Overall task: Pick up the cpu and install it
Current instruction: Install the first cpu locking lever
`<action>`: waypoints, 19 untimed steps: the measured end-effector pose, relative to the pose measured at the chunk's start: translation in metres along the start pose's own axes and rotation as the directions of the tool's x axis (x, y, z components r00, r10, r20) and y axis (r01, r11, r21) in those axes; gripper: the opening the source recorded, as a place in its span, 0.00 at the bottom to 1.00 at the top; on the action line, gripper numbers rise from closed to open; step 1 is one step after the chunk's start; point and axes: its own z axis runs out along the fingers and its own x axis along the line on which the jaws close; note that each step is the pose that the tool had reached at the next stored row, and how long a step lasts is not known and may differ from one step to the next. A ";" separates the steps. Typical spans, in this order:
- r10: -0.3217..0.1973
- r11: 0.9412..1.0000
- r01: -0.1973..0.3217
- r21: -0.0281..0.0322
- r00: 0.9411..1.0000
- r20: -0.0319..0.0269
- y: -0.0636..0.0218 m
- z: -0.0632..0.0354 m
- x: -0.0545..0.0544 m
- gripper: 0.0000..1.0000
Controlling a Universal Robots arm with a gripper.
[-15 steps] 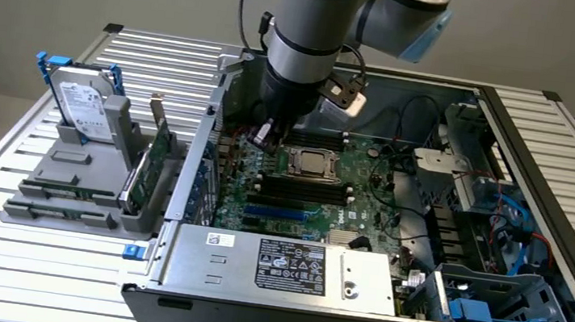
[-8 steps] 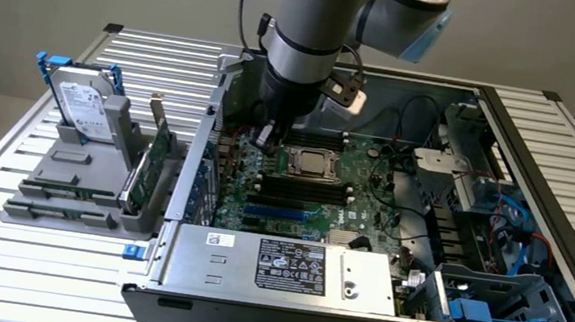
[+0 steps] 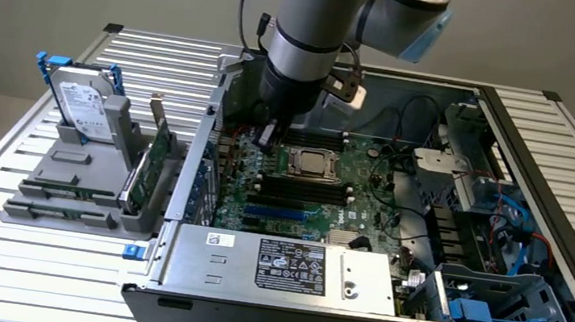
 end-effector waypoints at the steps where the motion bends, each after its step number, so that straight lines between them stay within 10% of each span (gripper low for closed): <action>1: -0.007 1.000 0.007 0.001 1.000 0.001 -0.0001 0.0001 0.000 0.11; 19: -0.057 0.998 0.057 0.005 0.998 0.009 0.0050 -0.0003 0.004 0.11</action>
